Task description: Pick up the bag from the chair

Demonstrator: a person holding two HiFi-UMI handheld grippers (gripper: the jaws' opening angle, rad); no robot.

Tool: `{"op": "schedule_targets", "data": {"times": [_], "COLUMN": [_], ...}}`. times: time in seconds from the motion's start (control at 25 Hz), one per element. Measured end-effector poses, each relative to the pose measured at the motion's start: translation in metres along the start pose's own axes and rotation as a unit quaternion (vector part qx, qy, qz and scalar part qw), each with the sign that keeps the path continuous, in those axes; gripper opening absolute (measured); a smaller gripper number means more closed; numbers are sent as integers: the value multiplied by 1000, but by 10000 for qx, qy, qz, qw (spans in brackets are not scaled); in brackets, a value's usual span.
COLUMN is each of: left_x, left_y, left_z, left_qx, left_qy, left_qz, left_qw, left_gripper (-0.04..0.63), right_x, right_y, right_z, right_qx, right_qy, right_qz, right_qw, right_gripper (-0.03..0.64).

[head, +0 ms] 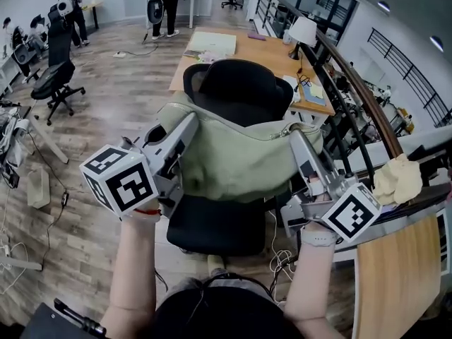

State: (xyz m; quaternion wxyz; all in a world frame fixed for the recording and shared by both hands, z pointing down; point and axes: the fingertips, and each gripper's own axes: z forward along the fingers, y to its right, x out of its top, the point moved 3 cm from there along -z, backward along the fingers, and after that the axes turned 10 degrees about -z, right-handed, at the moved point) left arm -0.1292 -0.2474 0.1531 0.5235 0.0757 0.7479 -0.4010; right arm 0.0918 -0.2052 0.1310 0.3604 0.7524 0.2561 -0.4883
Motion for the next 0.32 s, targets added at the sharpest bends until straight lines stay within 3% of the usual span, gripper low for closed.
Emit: {"op": "schedule_targets", "data": {"times": [0.32], "left_x": [-6], "left_y": [-6], "left_z": [5], "left_qx": [-89], "left_qy": [-114], "left_qz": [-96], "left_qw": [9998], "left_gripper": [18], "right_x": [-4], "right_y": [3], "right_z": [1], "right_qx": [23], "right_qy": [-37], "right_qz": [-170], "right_qw": [9998], "right_gripper": [74]}}
